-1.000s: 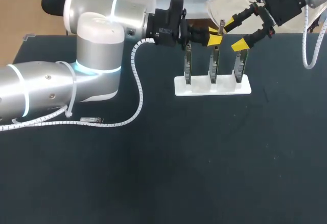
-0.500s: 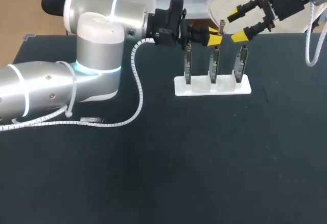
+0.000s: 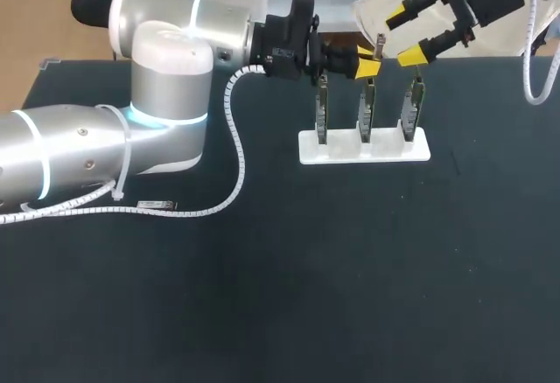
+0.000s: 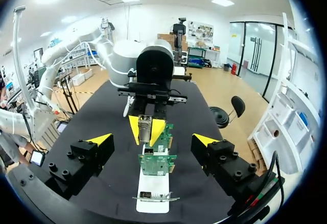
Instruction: Pick up the optical module with the left hand, and insert it into the network port with the right hand.
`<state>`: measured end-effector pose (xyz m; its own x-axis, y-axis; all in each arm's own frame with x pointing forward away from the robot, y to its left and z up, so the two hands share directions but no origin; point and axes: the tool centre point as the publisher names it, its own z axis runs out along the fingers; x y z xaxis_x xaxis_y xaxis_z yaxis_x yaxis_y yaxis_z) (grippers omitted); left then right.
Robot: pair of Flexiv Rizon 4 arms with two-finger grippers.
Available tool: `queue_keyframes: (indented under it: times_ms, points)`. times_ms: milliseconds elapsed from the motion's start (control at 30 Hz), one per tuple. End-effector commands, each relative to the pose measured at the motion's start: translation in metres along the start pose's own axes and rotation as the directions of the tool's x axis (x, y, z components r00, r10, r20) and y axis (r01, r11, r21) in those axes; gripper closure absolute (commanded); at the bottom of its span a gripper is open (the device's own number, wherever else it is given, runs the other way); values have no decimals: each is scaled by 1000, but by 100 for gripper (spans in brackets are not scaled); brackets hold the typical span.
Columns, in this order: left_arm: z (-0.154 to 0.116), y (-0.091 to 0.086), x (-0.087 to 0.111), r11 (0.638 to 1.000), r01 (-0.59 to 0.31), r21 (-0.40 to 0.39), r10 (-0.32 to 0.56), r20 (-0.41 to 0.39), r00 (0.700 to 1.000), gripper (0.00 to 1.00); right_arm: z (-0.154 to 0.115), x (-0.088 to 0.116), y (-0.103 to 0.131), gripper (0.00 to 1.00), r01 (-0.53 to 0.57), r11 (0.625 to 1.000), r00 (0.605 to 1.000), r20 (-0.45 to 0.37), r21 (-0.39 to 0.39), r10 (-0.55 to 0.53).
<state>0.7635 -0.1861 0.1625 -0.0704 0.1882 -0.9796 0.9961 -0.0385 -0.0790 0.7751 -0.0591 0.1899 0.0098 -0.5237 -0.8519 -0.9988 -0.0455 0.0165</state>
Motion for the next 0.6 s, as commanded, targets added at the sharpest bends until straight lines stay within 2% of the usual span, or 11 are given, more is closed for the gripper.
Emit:
queue_keyframes:
  times_ms: [33, 200, 600]
  points:
    - [0, 2, 0, 1000, -1, 3, 1, -1, 1000, 100, 0, -3, 10, 0, -22, 1000, 1000, 14, 6, 22]
    - [0, 2, 0, 1000, -1, 3, 1, -1, 1000, 100, 3, -9, 14, 0, -71, 997, 997, 37, 27, 70]
    - [0, 2, 0, 1000, -1, 3, 1, -1, 1000, 100, 10, -15, 17, 0, -74, 997, 997, 33, 13, 73]
